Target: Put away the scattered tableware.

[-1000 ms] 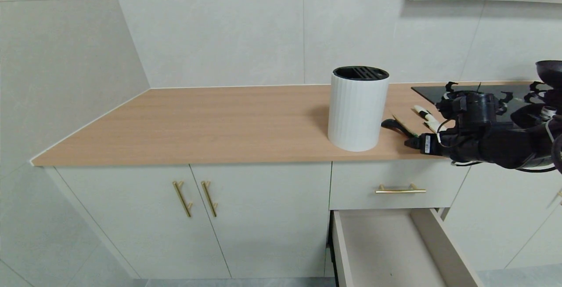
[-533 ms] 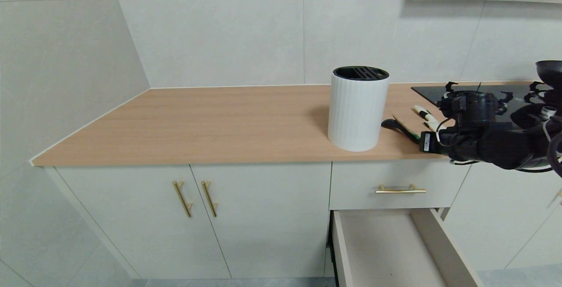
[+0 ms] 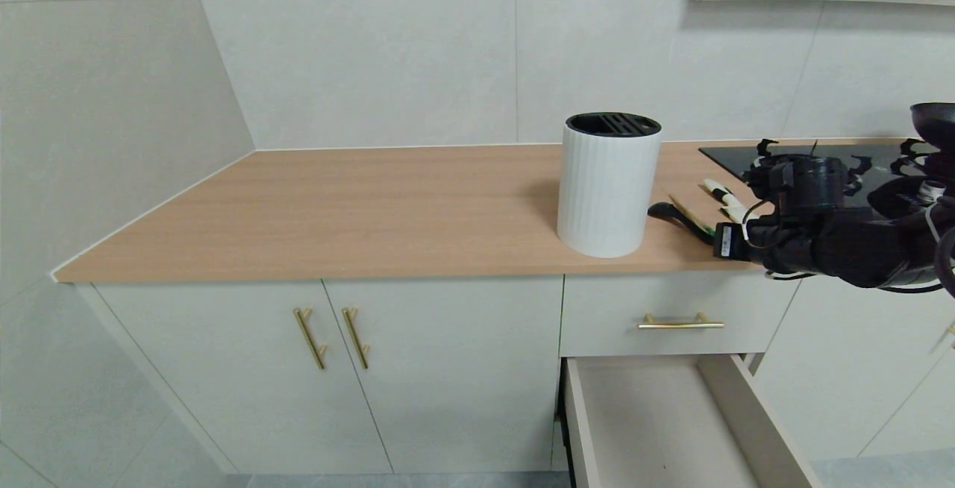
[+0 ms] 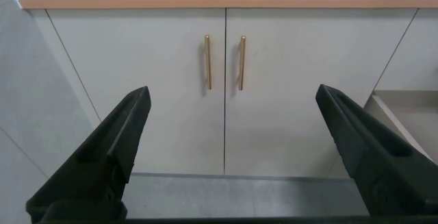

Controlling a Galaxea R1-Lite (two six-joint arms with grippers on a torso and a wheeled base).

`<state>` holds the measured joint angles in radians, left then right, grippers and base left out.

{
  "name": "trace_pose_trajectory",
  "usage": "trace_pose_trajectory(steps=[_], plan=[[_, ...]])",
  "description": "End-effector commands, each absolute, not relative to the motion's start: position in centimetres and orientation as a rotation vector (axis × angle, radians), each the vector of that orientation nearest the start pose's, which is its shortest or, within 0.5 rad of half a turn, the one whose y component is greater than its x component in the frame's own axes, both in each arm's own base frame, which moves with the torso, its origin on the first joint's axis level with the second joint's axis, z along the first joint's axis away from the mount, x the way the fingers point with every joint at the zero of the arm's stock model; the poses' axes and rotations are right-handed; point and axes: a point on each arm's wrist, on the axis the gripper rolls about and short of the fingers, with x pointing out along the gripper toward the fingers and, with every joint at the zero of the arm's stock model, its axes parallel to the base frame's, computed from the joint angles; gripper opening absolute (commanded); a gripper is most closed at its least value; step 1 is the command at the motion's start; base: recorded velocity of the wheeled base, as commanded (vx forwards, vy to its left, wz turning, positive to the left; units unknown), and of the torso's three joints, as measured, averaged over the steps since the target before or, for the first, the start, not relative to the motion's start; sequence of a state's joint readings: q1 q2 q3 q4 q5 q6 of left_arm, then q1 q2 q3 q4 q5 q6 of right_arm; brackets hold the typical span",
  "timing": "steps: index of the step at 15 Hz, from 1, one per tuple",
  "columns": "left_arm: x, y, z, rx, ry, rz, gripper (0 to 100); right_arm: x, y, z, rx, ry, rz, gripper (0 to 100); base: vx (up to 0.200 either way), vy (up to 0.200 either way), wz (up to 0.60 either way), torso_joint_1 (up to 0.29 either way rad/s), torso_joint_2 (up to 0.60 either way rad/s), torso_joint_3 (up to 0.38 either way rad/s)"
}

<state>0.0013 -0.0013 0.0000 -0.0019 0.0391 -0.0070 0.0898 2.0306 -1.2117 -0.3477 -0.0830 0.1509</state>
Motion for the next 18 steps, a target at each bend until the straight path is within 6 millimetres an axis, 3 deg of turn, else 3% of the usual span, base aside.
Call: trace_pose_trajectory(steps=[1, 4, 7, 8, 9, 10, 14, 18], plan=[[-2.3, 0.1, 7.6, -0.006, -0.003, 0.041, 100, 38.9, 3.3, 16.2, 0.111, 0.437, -0.026, 0, 0.0, 0.0, 0.0, 0.0, 0.0, 0.0], [-2.3, 0.1, 7.6, -0.008, -0.002, 0.041, 100, 36.5, 3.1, 18.2, 0.115, 0.405, -0.023, 0, 0.0, 0.0, 0.0, 0.0, 0.0, 0.0], [-2.3, 0.1, 7.6, -0.006, -0.002, 0.041, 100, 32.3, 2.8, 21.3, 0.116, 0.427, -0.015, 0, 0.0, 0.0, 0.0, 0.0, 0.0, 0.0], [-2.3, 0.1, 7.6, -0.008, -0.002, 0.041, 100, 28.8, 2.7, 22.1, 0.122, 0.477, 0.031, 0, 0.0, 0.0, 0.0, 0.0, 0.0, 0.0], [-2.3, 0.1, 7.6, -0.008, -0.002, 0.041, 100, 27.3, 2.6, 22.4, 0.123, 0.474, 0.06, 0, 0.0, 0.0, 0.0, 0.0, 0.0, 0.0], [-2.3, 0.1, 7.6, -0.006, -0.003, 0.041, 100, 24.5, 2.4, 23.0, 0.103, 0.449, 0.096, 0, 0.0, 0.0, 0.0, 0.0, 0.0, 0.0], [-2.3, 0.1, 7.6, -0.006, -0.003, 0.04, 100, 18.6, 2.7, 22.5, -0.014, 0.412, 0.184, 0, 0.0, 0.0, 0.0, 0.0, 0.0, 0.0], [-2.3, 0.1, 7.6, -0.008, -0.002, 0.041, 100, 16.1, 3.9, 21.6, -0.098, 0.406, 0.28, 0, 0.0, 0.0, 0.0, 0.0, 0.0, 0.0]])
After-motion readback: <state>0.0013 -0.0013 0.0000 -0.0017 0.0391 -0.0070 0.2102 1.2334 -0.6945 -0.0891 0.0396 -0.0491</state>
